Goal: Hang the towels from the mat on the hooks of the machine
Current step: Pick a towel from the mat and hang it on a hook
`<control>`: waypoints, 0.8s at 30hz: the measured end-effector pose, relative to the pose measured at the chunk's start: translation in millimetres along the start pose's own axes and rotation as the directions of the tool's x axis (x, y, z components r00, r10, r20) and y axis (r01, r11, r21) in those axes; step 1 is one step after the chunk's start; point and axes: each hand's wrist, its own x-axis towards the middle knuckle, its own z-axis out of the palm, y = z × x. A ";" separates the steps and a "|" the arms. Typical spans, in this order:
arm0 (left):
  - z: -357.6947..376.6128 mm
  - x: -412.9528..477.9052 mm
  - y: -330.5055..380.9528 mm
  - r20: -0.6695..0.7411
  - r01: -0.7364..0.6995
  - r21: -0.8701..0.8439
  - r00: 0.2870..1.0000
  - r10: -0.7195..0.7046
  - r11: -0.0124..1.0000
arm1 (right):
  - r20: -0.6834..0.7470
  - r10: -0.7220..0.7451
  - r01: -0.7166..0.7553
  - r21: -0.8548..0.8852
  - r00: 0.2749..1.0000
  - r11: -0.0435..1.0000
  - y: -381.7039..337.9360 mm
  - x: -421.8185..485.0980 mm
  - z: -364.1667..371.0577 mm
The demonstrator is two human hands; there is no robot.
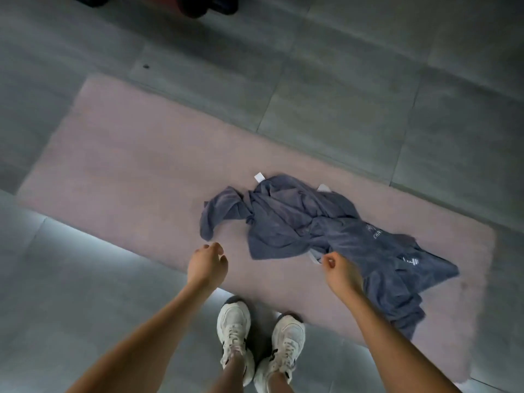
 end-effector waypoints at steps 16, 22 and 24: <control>209.7 207.5 43.2 -0.140 -0.308 -0.094 0.946 0.294 0.947 | -0.206 -0.306 0.173 -0.489 0.930 0.855 10.8 216.1 223.0; 181.0 177.0 56.5 -0.187 -0.393 -0.014 0.904 0.384 0.919 | -0.343 -0.429 0.401 -0.153 0.836 0.903 17.0 188.2 191.0; 156.6 153.9 66.6 -0.197 -0.462 0.045 0.865 0.461 0.886 | -0.392 -0.437 0.459 -0.039 0.810 0.887 16.0 166.4 161.6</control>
